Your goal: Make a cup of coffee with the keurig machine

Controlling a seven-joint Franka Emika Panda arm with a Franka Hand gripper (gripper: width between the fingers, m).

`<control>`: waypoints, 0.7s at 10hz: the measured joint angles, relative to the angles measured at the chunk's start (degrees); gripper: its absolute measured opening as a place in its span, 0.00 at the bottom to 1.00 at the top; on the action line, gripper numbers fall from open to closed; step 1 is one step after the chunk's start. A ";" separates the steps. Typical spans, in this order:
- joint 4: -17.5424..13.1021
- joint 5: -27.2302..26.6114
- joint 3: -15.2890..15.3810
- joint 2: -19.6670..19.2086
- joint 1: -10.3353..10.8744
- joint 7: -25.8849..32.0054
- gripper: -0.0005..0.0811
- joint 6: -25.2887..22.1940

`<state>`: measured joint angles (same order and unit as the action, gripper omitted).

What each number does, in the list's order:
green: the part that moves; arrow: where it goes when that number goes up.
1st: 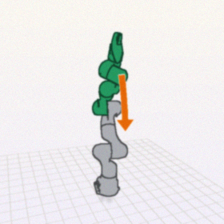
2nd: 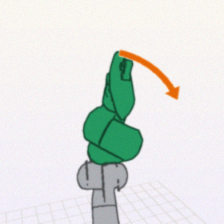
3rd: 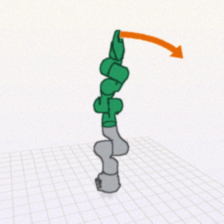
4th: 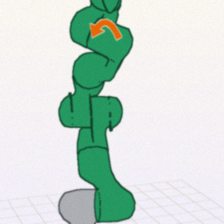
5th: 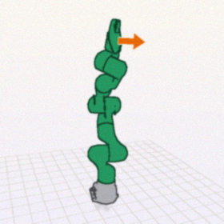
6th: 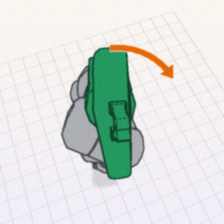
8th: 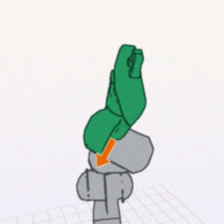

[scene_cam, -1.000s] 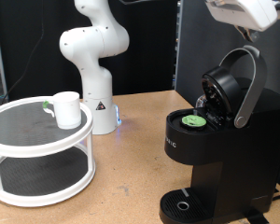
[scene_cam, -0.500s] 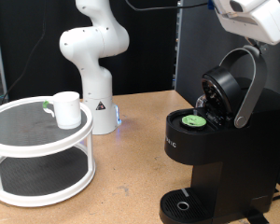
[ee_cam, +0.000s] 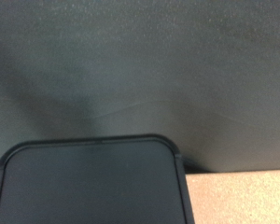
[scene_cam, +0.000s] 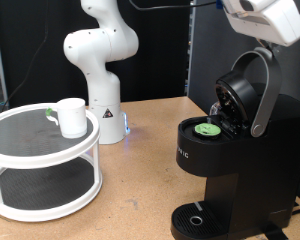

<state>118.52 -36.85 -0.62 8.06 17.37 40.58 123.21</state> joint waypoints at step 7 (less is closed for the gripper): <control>4.08 10.66 -3.95 0.66 -4.80 1.40 0.01 -6.37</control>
<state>122.61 -26.19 -4.57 8.73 12.57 41.98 116.84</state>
